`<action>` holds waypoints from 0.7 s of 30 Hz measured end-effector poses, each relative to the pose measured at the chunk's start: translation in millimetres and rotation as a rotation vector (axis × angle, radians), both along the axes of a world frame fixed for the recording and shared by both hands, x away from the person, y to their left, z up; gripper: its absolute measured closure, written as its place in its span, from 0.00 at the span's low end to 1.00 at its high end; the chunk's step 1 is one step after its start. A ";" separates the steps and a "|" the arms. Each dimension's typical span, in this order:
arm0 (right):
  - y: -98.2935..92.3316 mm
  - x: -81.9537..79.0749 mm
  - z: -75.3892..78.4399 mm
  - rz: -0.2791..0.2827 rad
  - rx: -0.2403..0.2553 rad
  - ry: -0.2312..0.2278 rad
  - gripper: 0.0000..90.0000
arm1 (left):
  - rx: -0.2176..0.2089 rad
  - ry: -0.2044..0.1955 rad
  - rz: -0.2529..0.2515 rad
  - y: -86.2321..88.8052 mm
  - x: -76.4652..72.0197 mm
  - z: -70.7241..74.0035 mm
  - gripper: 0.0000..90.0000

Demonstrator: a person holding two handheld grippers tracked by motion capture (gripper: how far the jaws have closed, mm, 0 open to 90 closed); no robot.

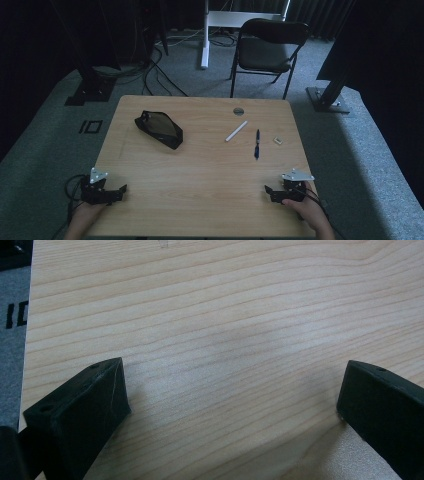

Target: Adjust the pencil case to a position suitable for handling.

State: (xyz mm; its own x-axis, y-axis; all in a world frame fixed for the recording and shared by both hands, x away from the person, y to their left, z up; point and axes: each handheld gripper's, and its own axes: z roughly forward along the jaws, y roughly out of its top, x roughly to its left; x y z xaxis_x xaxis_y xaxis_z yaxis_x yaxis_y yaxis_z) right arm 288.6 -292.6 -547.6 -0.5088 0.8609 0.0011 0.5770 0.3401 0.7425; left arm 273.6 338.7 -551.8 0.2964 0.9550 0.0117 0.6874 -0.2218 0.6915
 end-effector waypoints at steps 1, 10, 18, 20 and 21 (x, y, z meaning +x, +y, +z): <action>1.7 0.7 0.4 0.002 0.005 0.001 0.12 | 0.000 0.000 0.000 0.0 0.0 0.0 0.00; 13.6 5.8 4.2 0.034 0.009 -0.005 0.12 | -0.001 0.000 0.001 -0.1 0.0 0.0 0.00; 24.6 10.0 4.0 0.060 0.027 -0.005 0.12 | -0.001 -0.001 0.001 -0.1 0.0 0.0 0.00; 26.1 10.6 4.1 0.061 0.029 -0.007 0.12 | -0.002 -0.001 0.001 -0.1 0.0 -0.1 0.00; 27.6 11.2 4.4 0.064 0.029 -0.010 0.13 | -0.001 -0.001 0.001 -0.1 0.0 -0.1 0.00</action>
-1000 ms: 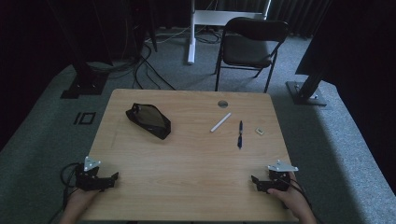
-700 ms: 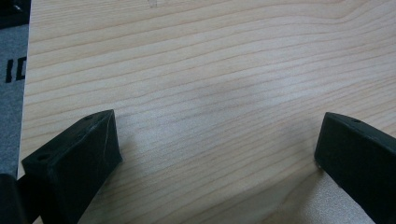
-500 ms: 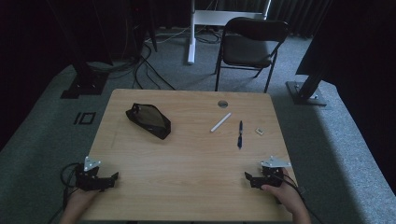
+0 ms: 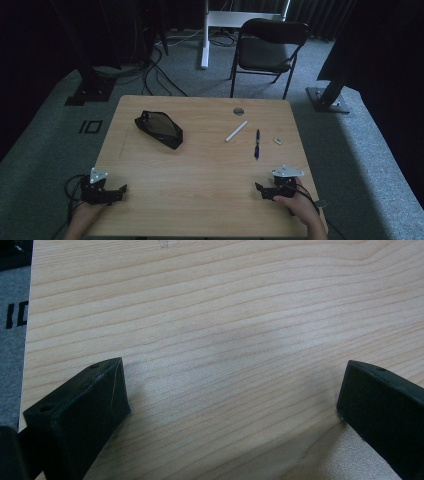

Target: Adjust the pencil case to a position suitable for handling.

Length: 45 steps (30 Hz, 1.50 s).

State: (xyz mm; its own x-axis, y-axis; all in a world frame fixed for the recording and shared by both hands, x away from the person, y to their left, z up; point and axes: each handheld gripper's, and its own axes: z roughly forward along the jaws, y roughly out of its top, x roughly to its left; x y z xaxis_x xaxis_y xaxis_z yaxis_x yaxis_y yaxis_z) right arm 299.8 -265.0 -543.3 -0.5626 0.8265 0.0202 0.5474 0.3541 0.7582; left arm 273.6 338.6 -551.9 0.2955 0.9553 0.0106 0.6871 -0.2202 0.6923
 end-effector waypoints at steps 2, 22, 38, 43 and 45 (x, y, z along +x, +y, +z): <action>3.7 1.3 1.0 0.007 0.003 -0.002 0.13 | 0.000 0.000 0.000 0.0 0.0 0.0 0.00; 35.3 15.2 7.7 0.077 0.010 -0.022 0.13 | 0.000 0.001 0.000 0.0 0.0 0.1 0.00; 58.6 24.2 7.9 0.116 0.032 -0.024 0.13 | 0.000 0.001 0.000 0.0 -0.1 0.1 0.00; 63.6 26.2 8.0 0.124 0.033 -0.025 0.13 | 0.001 0.001 0.000 0.0 -0.1 0.1 0.00; 66.7 27.5 7.9 0.130 0.032 -0.024 0.13 | 0.000 0.001 0.000 0.0 -0.1 0.1 0.00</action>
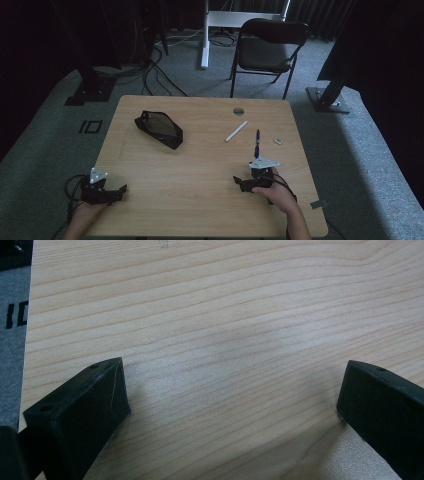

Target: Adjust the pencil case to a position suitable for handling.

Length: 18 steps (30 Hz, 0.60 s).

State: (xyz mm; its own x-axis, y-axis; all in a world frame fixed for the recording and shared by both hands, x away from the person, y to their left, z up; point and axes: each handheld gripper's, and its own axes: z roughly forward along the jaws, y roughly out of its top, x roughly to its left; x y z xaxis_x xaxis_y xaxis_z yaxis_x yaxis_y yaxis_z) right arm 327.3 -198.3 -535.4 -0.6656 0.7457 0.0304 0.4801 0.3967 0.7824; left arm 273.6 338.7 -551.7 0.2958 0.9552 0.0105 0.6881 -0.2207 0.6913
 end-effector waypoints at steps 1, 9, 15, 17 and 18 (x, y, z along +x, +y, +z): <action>0.0 0.0 0.0 0.000 0.000 0.000 0.13 | 0.000 0.000 0.000 0.0 0.0 0.0 0.00; 12.0 4.6 1.9 0.023 0.003 -0.006 0.13 | 0.000 0.000 0.000 0.0 0.0 0.0 0.00; 21.8 8.0 2.1 0.035 0.013 -0.008 0.13 | 0.000 0.000 0.000 0.0 0.0 0.0 0.00; 23.2 8.6 2.0 0.037 0.013 -0.005 0.13 | 0.000 0.000 0.000 0.0 0.0 0.0 0.00; 25.2 9.5 2.0 0.042 0.013 -0.005 0.13 | 0.000 0.000 0.000 0.0 0.0 0.0 0.00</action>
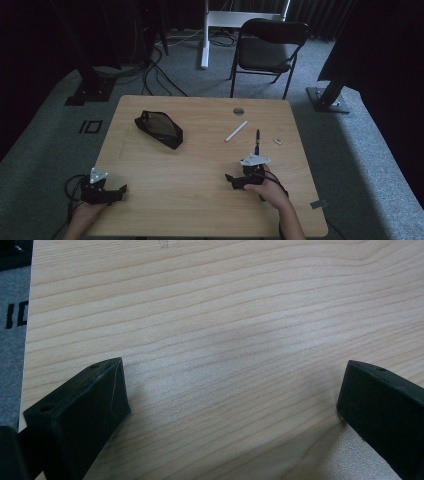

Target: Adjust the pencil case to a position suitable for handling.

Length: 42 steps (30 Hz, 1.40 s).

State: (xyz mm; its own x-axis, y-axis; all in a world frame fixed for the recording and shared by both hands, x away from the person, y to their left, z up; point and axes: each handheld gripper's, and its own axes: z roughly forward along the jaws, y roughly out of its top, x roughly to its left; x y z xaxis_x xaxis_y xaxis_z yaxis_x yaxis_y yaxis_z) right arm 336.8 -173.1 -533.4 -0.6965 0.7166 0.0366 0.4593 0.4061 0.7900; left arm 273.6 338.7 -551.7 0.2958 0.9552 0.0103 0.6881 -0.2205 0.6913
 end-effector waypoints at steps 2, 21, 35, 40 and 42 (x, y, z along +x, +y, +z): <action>1.9 0.8 -0.2 0.003 0.006 0.003 0.13 | 0.000 0.000 0.000 0.0 0.0 0.0 0.00; 27.2 12.4 4.6 0.022 0.002 -0.017 0.13 | 0.000 0.000 0.000 0.0 0.0 0.0 0.00; 51.8 22.1 6.8 0.044 0.020 -0.021 0.13 | 0.000 0.000 0.000 0.0 0.0 0.0 0.00; 59.2 25.4 9.4 0.052 0.023 -0.028 0.13 | 0.000 0.000 0.000 0.0 0.0 0.0 0.00; 62.5 27.2 10.4 0.054 0.030 -0.028 0.13 | 0.000 0.000 0.000 0.0 0.0 0.0 0.00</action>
